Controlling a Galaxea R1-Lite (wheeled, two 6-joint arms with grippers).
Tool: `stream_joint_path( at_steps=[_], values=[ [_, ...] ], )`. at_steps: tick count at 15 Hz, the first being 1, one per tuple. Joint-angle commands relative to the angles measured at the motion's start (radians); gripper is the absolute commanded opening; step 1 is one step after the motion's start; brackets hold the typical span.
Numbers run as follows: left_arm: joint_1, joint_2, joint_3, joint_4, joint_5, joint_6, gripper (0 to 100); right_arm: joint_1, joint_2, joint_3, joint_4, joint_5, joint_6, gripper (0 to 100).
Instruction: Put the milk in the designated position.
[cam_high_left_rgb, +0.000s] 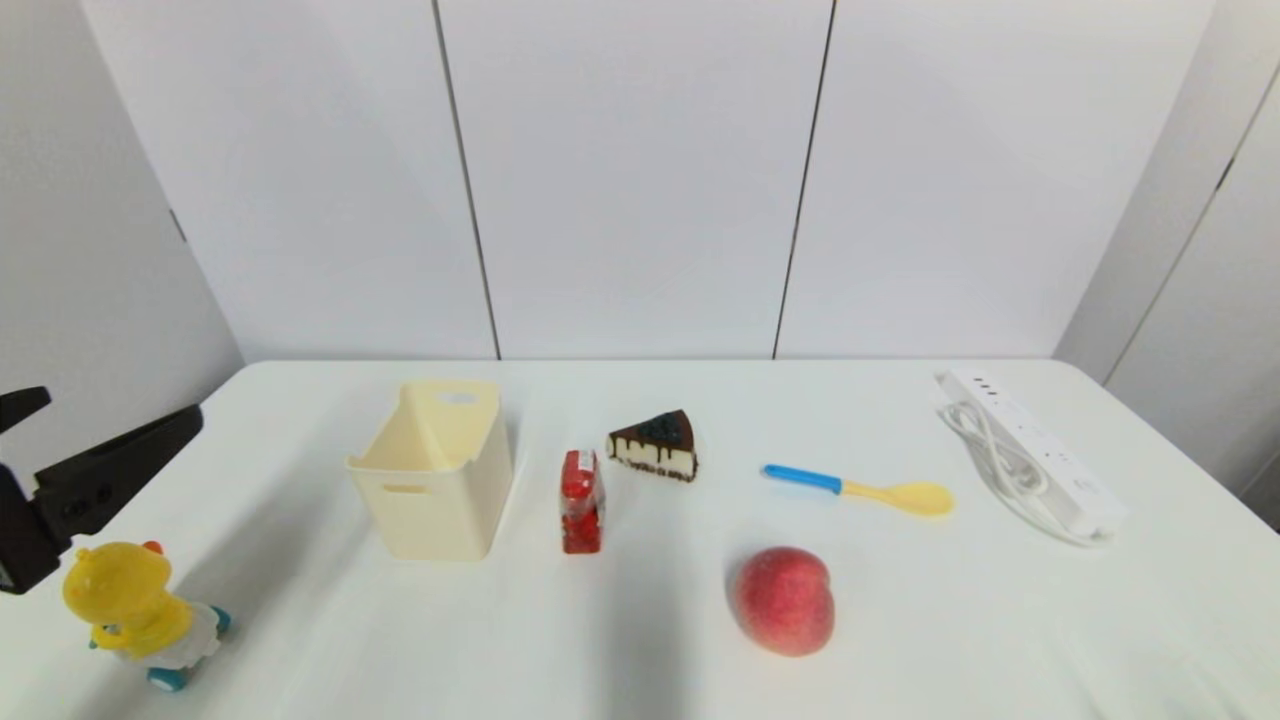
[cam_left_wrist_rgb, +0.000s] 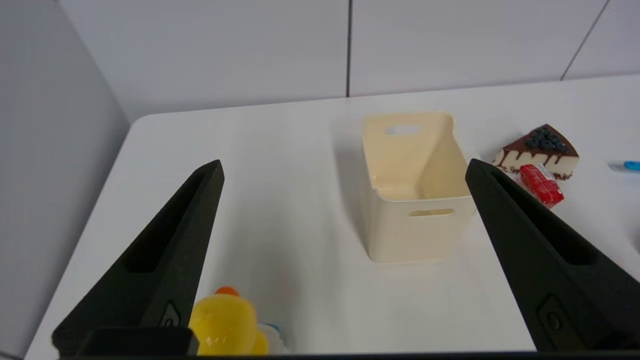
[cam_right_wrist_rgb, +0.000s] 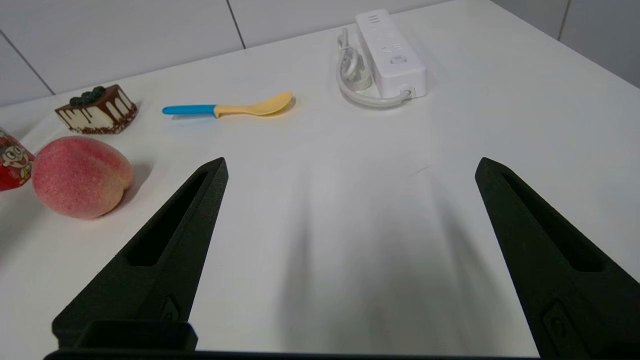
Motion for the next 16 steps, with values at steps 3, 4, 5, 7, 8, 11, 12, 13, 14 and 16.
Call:
stream_joint_path(
  at_steps=[3,4,5,7,8,11,12,13,14,16],
  values=[
    [0.180,-0.273,0.171,0.051,-0.141,0.002,100,0.000,0.002,0.000,0.000,-0.001,0.001,100],
    [0.230,-0.302,0.203,0.057,-0.178,0.005,100,0.000,0.002,0.000,0.000,-0.001,0.001,100],
    [0.266,-0.333,0.239,0.057,-0.203,0.009,100,0.001,0.002,0.000,0.000,-0.001,0.001,100],
    [0.285,-0.409,0.311,0.057,-0.215,0.047,100,0.000,0.002,0.000,0.000,-0.001,0.001,100],
    [0.285,-0.439,0.337,0.059,-0.217,0.062,100,0.001,0.002,0.000,-0.002,-0.001,0.001,100],
    [0.285,-0.541,0.415,0.059,-0.217,0.071,100,0.000,0.002,0.000,0.000,-0.001,0.001,100],
    [0.285,-0.571,0.437,0.059,-0.218,0.073,100,0.001,0.002,0.000,0.000,-0.001,0.001,100],
    [0.285,-0.603,0.466,0.059,-0.218,0.073,100,0.000,0.002,0.000,0.000,-0.001,0.001,100],
    [0.284,-0.629,0.490,0.059,-0.218,0.073,100,0.000,0.002,0.000,0.000,-0.001,0.001,100],
    [0.285,-0.672,0.533,0.059,-0.215,0.093,100,0.000,0.002,0.000,-0.002,-0.001,0.001,100]
  ],
)
